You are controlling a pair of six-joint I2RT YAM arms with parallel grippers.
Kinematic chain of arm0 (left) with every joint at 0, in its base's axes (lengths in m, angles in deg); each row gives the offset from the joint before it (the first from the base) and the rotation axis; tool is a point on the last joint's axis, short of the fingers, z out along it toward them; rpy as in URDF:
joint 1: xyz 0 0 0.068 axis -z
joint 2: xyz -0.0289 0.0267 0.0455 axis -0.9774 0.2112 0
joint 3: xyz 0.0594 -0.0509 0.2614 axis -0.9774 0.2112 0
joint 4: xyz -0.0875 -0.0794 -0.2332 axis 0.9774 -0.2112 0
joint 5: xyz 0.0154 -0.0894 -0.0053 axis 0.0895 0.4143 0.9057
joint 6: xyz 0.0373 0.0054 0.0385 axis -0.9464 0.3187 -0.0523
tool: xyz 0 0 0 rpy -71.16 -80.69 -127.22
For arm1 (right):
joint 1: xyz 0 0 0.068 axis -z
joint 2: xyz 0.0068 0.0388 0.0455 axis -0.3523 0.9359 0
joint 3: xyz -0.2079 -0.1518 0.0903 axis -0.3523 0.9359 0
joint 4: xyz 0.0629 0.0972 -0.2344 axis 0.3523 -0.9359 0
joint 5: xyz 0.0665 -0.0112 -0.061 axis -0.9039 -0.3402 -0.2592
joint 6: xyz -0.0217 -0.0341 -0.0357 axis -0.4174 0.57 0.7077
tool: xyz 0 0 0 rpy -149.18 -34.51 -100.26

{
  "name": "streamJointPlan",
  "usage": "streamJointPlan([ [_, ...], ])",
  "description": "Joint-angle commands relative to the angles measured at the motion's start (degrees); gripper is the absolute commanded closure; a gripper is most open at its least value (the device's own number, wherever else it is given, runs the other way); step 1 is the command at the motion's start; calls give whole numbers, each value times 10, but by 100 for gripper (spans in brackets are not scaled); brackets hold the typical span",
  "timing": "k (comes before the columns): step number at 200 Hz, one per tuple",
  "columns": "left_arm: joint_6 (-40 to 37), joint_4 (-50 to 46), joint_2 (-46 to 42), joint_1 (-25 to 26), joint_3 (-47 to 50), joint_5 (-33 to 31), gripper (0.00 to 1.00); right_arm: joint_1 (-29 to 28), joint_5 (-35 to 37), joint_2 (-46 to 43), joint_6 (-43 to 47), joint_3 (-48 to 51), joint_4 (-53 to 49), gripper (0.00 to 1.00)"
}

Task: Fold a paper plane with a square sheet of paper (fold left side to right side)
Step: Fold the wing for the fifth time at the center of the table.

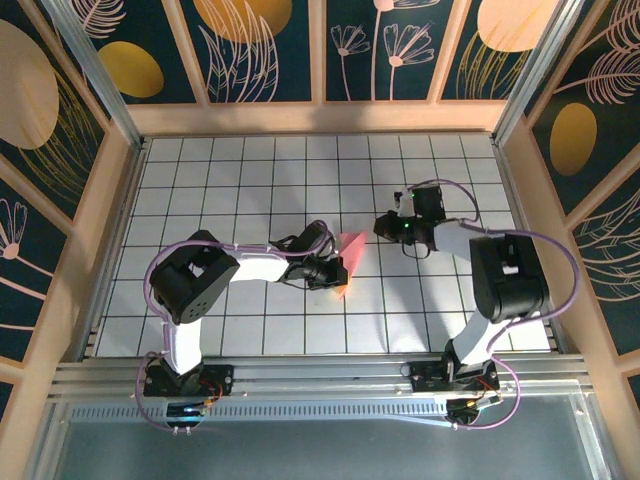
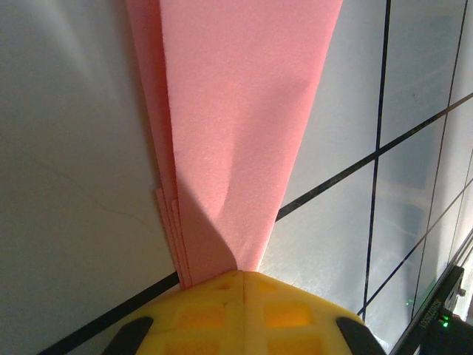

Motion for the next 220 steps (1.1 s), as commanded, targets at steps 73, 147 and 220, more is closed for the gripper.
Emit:
streamJointPlan([
  [73, -8, -82, 24, 3, 16, -45, 100, -122, -42, -32, -162, 101, 68, 100],
  [147, -3, -68, 19, 3, 19, -38, 100, -137, -21, 24, -158, 92, 52, 100],
  [220, 5, -54, -42, 2, -8, -29, 92, -136, 18, 66, -125, 107, -35, 100],
])
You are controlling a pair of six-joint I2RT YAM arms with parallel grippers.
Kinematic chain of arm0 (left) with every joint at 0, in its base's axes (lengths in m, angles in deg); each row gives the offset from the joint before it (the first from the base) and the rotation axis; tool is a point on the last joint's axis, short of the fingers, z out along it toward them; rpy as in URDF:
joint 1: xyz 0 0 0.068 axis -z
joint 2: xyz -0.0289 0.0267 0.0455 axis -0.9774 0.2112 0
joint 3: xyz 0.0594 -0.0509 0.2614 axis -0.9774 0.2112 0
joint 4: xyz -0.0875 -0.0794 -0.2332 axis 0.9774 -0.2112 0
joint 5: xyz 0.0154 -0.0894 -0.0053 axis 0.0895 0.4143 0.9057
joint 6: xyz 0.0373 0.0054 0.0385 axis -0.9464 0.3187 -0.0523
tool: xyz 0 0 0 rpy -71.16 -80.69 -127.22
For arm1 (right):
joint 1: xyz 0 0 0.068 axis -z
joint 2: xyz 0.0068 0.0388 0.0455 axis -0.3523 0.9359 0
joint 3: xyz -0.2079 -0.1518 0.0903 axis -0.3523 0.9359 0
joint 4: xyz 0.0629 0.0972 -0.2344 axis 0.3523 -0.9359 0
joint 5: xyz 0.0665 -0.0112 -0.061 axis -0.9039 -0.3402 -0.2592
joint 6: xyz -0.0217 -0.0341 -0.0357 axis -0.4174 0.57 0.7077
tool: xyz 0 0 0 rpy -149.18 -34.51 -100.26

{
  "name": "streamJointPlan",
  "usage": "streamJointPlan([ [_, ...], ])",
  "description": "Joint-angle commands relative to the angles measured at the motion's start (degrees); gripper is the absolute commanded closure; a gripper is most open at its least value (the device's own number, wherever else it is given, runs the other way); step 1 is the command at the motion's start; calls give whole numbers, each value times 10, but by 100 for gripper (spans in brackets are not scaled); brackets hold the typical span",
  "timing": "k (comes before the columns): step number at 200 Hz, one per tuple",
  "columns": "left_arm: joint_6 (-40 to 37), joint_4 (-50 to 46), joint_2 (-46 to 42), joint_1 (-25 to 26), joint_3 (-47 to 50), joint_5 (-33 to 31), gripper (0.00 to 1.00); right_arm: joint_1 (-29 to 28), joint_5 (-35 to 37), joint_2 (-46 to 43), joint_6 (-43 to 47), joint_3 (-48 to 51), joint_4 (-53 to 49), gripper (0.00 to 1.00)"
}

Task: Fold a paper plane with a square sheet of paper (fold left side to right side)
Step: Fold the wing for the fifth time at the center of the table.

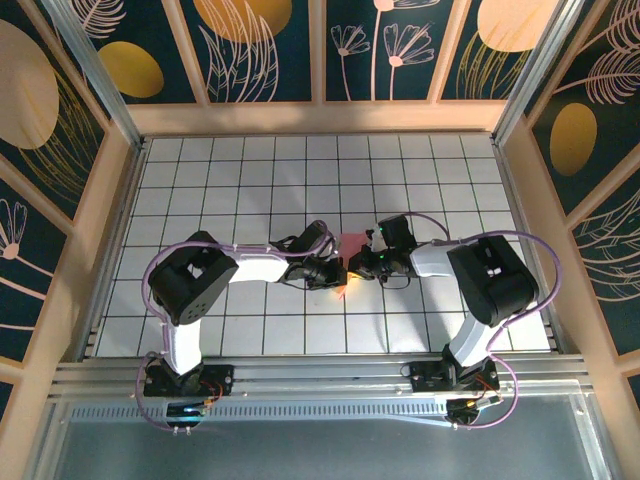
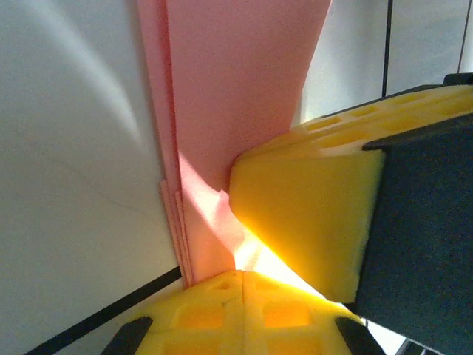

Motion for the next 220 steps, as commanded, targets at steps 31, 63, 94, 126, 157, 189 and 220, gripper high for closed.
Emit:
streamJointPlan([
  [31, 21, -30, -61, 0, -4, 20, 90, -5, 46, 39, 20, 24, -77, 100],
  [63, 60, 12, -64, 0, 35, 70, 94, -5, 49, 40, 24, 23, -78, 100],
  [94, 68, 29, -61, 0, 53, 82, 96, -5, 52, 42, 27, 24, -79, 100],
  [126, 69, 41, -48, -1, 58, 93, 96, -5, 53, 44, 27, 24, -79, 100],
  [157, 72, 55, -38, 0, 58, 101, 96, -5, 56, 45, 28, 25, -82, 100],
  [189, 73, 61, -30, 0, 59, 105, 97, -5, 58, 47, 30, 24, -83, 100],
  [220, 74, 66, -25, 0, 64, 106, 97, -5, 58, 48, 31, 24, -84, 100],
])
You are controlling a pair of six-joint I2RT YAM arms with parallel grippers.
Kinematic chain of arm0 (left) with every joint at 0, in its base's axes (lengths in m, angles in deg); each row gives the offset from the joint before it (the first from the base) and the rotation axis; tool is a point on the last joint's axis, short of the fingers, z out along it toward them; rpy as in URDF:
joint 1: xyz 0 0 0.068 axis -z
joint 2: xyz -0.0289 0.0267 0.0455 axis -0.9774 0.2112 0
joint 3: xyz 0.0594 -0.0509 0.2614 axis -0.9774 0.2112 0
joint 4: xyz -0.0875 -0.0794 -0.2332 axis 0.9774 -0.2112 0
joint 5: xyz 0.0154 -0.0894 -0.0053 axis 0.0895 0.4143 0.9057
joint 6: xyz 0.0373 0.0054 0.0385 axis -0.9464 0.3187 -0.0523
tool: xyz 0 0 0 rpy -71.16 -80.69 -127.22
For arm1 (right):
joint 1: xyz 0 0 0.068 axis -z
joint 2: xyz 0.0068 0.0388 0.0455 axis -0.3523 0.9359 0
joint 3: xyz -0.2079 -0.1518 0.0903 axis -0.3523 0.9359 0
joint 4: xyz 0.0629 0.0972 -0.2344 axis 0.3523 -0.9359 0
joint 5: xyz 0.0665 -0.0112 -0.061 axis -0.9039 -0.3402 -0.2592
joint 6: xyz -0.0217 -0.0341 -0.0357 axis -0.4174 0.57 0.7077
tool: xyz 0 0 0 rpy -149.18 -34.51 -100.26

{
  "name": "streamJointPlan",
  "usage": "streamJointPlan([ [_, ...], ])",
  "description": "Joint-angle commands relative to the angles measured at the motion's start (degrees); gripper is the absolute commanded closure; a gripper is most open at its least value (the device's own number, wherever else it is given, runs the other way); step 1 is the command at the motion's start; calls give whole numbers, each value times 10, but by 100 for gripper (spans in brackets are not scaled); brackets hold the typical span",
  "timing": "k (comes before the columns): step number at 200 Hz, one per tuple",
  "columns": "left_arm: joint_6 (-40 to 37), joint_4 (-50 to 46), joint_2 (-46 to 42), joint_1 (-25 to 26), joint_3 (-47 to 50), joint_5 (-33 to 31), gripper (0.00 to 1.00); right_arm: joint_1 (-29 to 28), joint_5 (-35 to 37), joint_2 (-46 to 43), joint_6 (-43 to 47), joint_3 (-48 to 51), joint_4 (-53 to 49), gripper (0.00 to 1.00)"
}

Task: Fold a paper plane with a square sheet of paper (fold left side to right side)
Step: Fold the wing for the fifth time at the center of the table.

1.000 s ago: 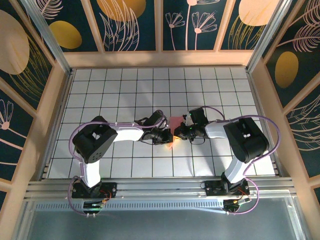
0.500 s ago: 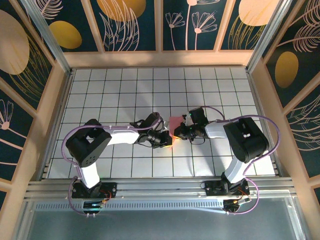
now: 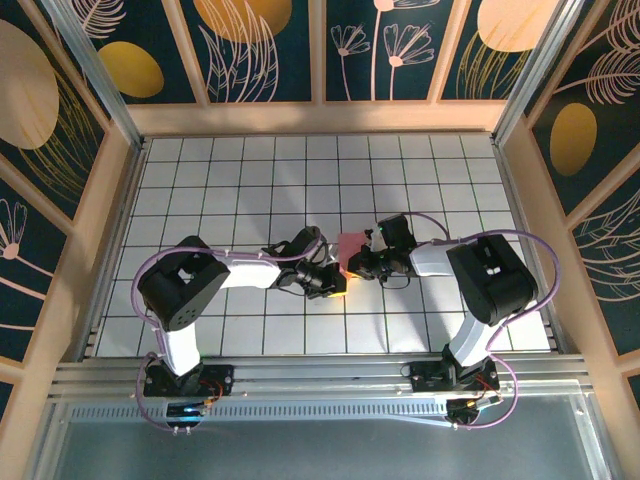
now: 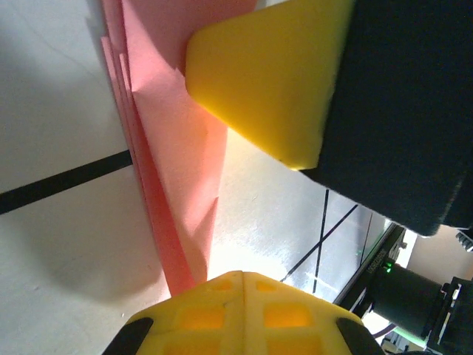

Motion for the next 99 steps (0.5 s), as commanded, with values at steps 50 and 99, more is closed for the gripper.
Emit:
streamJointPlan([
  [50, 20, 30, 18, 1, 15, 22, 97, -6, 65, 46, 18, 24, -87, 100],
  [99, 20, 33, 25, 1, 17, 28, 97, -5, 67, 46, 19, 23, -88, 100],
])
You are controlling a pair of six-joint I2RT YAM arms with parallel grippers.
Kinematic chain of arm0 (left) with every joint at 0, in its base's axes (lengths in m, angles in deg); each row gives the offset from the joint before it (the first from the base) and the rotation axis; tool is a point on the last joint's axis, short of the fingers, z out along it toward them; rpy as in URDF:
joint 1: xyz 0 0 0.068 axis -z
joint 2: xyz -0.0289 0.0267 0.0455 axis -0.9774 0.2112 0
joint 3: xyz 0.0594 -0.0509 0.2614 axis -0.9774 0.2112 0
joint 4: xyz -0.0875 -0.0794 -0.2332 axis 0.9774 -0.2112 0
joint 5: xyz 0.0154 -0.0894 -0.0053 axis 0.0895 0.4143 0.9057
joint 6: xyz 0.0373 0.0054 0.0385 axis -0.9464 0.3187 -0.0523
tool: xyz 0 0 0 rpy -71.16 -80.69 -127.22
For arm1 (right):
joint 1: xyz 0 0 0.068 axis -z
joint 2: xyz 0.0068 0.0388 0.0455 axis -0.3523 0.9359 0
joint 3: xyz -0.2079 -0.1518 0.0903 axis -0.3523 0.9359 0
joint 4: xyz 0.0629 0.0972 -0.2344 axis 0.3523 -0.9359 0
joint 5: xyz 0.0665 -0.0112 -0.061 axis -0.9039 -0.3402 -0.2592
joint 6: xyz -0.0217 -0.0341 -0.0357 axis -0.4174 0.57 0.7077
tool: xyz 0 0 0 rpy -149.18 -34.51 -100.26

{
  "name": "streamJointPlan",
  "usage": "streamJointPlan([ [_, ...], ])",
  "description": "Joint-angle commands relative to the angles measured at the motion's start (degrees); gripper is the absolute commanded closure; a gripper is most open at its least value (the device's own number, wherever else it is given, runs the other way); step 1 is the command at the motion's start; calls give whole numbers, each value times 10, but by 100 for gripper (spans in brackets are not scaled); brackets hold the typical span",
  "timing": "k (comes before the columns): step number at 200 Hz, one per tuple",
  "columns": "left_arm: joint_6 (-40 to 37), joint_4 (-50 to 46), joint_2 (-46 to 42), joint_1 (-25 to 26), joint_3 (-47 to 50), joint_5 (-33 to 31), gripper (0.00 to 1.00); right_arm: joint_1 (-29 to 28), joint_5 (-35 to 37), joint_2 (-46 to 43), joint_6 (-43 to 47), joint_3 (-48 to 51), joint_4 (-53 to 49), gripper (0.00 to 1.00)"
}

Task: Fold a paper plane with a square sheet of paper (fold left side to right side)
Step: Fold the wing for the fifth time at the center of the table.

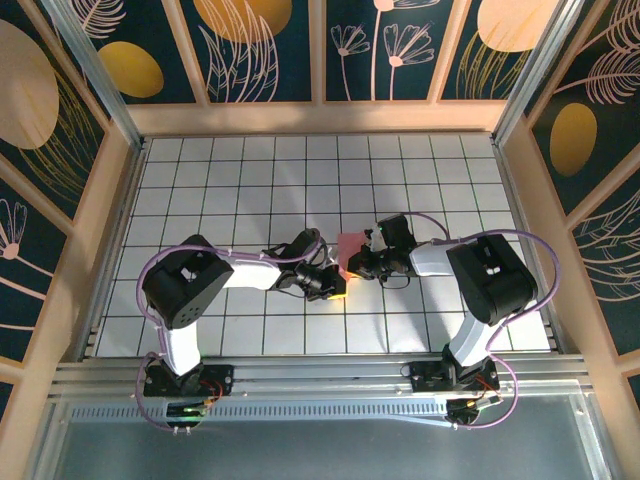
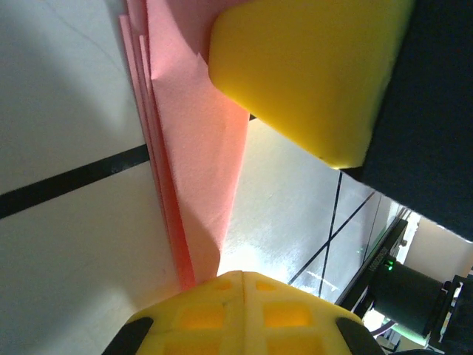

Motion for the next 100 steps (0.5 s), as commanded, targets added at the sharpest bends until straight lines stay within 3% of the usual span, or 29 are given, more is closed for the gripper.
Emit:
streamJointPlan([
  [1, 12, 10, 12, 0, 7, 17, 97, -6, 67, 45, 16, 24, -88, 100],
  [100, 12, 15, 21, 1, 9, 21, 96, -6, 69, 47, 18, 24, -90, 100],
])
